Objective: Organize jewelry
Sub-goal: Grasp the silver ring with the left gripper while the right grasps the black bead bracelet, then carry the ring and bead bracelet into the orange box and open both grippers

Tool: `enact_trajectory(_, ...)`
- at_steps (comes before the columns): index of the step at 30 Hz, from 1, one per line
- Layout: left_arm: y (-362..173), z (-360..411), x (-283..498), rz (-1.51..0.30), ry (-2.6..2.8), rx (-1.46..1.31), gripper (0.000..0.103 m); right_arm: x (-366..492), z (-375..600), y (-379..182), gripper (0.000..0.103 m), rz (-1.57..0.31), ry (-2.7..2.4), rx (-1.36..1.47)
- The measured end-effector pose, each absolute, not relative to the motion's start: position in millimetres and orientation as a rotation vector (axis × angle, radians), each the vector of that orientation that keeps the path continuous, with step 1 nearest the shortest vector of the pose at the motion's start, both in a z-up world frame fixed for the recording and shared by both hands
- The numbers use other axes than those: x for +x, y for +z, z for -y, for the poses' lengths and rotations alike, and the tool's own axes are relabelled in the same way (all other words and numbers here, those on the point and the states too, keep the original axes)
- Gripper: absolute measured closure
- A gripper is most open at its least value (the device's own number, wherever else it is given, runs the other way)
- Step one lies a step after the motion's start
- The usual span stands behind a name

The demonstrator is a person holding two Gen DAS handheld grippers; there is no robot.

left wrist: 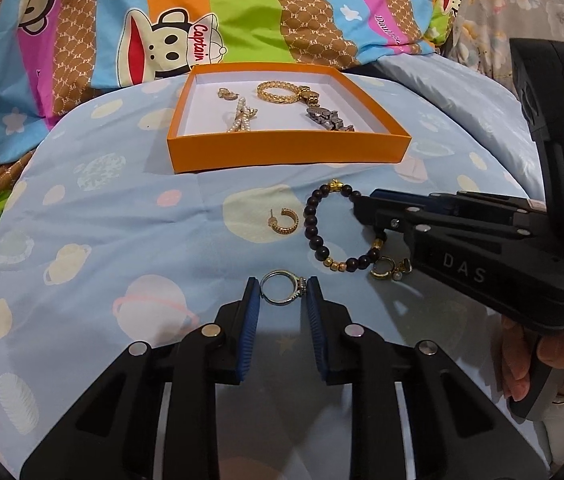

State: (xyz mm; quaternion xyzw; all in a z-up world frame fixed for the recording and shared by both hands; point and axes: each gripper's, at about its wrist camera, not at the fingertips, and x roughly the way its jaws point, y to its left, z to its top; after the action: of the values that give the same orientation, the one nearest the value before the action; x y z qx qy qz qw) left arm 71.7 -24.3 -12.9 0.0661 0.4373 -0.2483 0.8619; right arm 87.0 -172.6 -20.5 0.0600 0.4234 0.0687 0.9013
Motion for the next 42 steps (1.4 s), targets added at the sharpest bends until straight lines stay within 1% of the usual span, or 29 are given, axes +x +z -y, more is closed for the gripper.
enact_trajectory(19, -11.1, 21.6, 71.4, -0.909, -0.518, 0.131, 0.08, 60.1, 198.1, 8.9, 0.097, -0.708, 0.09, 0.196)
enact_trajectory(42, 2.3, -12.0, 88.0, -0.878, -0.441, 0.036, 0.08, 50.3, 215.1, 20.5, 0.097, -0.657, 0.074, 0.224)
